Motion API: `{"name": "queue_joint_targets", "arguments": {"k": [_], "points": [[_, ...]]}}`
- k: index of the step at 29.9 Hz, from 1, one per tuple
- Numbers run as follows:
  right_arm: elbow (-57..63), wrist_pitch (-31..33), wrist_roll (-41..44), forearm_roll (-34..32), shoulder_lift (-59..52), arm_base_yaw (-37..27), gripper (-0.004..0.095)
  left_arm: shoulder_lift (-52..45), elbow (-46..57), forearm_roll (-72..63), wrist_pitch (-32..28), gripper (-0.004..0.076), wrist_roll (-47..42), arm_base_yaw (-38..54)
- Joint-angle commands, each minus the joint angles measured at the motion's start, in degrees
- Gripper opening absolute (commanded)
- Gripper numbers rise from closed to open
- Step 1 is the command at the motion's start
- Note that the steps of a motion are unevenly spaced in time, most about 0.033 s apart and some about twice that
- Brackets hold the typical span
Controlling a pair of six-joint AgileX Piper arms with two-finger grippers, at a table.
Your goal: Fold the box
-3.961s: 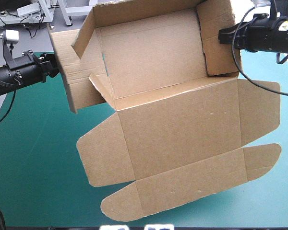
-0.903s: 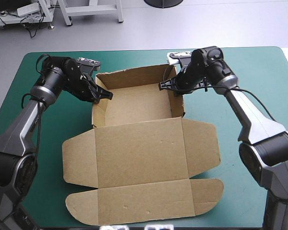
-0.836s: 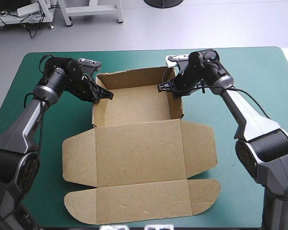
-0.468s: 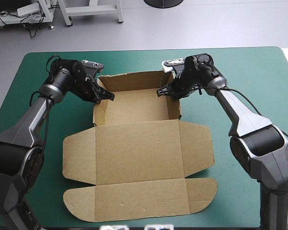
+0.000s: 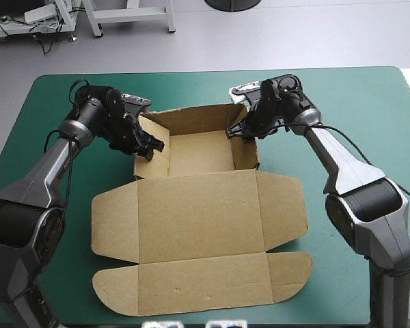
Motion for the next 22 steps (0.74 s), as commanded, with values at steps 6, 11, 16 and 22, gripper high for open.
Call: {"name": "queue_joint_targets", "arguments": {"k": [6,11,16,22], "points": [[-10.1,1.3,-0.6,0.8,-3.4,-0.1,0.0427,-3.2,-5.1,-2.8,4.0,0.0564,-3.8,-0.3],[-14.7,5.1,-0.6,0.7,-3.4,-0.1,0.0427,-5.3,-13.2,-10.1,4.0,0.0564,-3.2,-0.3],[-16.2,5.1,-0.6,1.1,-4.7,-0.1,0.0427,-10.3,-19.4,-12.1,4.0,0.0550,-3.2,-0.3],[-16.2,5.1,-0.6,-0.5,-6.5,-0.2,0.0427,-20.0,-19.6,-12.4,4.1,0.0486,-3.2,-0.3]]}}
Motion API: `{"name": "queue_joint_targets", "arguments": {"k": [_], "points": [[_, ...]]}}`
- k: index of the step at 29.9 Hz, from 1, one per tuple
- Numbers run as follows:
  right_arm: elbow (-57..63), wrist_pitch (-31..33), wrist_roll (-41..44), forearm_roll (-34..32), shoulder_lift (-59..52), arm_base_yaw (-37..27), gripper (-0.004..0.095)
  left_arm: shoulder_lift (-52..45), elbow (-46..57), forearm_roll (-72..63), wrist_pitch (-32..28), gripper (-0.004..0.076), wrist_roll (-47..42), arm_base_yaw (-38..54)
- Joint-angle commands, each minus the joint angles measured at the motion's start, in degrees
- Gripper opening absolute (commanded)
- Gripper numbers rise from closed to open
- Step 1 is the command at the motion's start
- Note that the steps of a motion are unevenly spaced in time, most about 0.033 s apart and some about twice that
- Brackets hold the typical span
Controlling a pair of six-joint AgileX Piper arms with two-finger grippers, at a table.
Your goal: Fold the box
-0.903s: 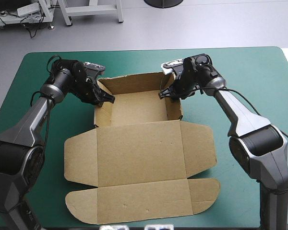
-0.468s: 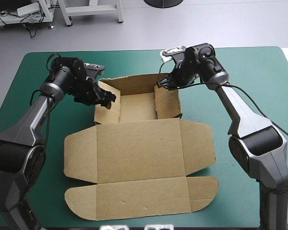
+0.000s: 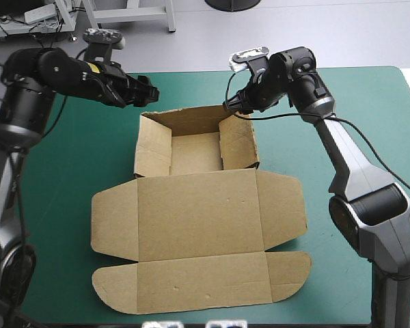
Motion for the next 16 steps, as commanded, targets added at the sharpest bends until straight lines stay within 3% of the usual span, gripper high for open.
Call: {"name": "queue_joint_targets", "arguments": {"k": [1,7,16], "points": [[-1.9,0.4,-0.5,-1.1,-4.6,-0.3,0.0427,-8.6,-1.0,-1.8,2.0,0.0477,-0.2,-0.3],[1.1,0.4,-0.5,-2.3,-4.5,-0.3,0.0426,-21.0,9.0,1.2,2.0,0.0439,2.7,-0.3],[3.0,0.4,-0.2,-2.2,-0.5,-0.3,0.0427,-40.7,33.8,8.1,1.9,0.0432,4.7,-0.3]]}}
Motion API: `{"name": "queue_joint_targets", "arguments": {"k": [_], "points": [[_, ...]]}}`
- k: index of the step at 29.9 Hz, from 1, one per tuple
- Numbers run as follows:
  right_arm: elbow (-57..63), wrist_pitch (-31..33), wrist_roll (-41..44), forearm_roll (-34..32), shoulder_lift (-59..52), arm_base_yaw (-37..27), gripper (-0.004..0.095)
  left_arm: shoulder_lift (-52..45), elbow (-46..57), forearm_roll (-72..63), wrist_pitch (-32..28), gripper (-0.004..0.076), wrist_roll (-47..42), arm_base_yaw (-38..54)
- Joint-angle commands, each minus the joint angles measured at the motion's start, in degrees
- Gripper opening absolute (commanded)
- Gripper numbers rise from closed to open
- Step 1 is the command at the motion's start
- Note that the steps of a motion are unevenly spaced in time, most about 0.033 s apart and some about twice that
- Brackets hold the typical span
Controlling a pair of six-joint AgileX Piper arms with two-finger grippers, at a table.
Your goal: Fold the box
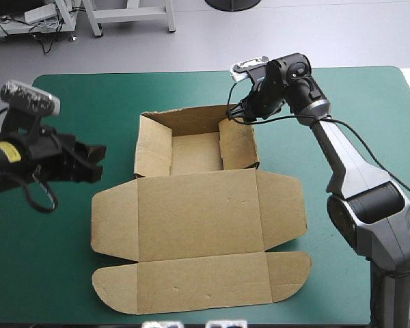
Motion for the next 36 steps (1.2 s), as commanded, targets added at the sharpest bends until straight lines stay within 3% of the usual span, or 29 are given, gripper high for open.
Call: {"name": "queue_joint_targets", "arguments": {"k": [1,6,8,12,20,27,36], "points": [[-0.8,0.4,-0.1,0.3,-1.2,-0.3,0.0427,-7.5,7.9,1.8,1.8,0.0432,0.1,-0.3],[-0.8,0.4,0.0,1.4,1.9,-0.3,0.0425,-17.1,17.7,2.3,1.8,0.0432,0.1,-0.3],[-0.8,0.3,0.1,2.1,2.6,-0.3,0.0370,-20.5,20.3,2.5,1.8,0.0432,0.1,-0.3],[-1.2,-0.1,0.2,-0.9,2.9,-0.3,-0.0025,-25.0,22.4,3.6,1.8,0.0432,0.1,-0.3],[-4.1,0.4,2.7,-11.5,-1.5,-6.4,-0.0001,-26.9,22.6,8.0,1.8,0.0432,0.1,-0.3],[-4.1,0.4,2.7,-17.5,-7.4,-22.5,-0.0001,-26.9,22.6,12.8,1.8,0.0432,0.1,-0.3],[-1.5,0.4,1.5,-17.6,-7.7,-40.3,0.0001,-26.8,22.6,14.5,1.8,0.0432,0.1,-0.3]]}}
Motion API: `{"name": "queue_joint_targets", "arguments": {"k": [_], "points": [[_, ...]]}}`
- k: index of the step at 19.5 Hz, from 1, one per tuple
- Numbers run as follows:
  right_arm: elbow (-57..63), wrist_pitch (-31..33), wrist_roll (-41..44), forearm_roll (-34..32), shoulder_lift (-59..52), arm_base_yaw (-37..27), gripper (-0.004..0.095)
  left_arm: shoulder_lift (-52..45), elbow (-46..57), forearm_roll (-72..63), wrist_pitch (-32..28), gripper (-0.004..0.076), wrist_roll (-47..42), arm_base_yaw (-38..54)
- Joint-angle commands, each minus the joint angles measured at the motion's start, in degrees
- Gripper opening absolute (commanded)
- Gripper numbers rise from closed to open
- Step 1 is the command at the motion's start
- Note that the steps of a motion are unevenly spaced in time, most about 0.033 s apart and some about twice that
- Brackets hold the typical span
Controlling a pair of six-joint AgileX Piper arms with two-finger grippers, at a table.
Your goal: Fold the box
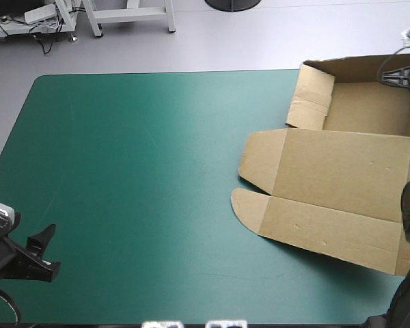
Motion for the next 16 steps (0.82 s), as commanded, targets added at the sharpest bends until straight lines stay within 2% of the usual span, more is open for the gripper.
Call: {"name": "queue_joint_targets", "arguments": {"k": [1,2,4,5,7,9,12,16], "points": [[1.8,0.3,-3.1,-1.4,-2.2,-5.1,0.0005,0.8,-1.2,0.4,1.7,0.0432,0.0,-0.3],[3.0,0.3,-4.1,-1.6,-1.5,-5.4,0.0020,0.9,-1.2,0.4,1.7,0.0432,0.0,-0.3],[3.9,0.3,-6.7,-1.3,0.9,-5.5,0.0134,0.9,-1.2,0.4,1.7,0.0432,-1.1,-0.3],[3.9,-0.1,-6.7,-0.5,2.7,-5.5,0.0242,0.9,-1.2,0.4,1.7,0.0432,-1.1,-0.3],[3.9,-0.4,-9.1,1.1,4.3,-5.5,0.0366,0.9,-1.2,0.4,1.7,0.0432,-1.1,-0.3],[3.9,0.0,-9.7,1.3,4.8,-5.5,0.0405,0.9,-1.2,1.4,1.7,0.0426,-1.0,-0.3],[3.9,0.2,-9.3,3.0,2.9,-5.5,0.0404,0.9,-1.2,1.9,1.7,0.0420,-0.8,-0.3],[3.9,0.2,-9.3,6.4,-5.4,-5.5,0.0404,0.9,-1.2,1.7,1.7,0.0419,4.1,-0.3]]}}
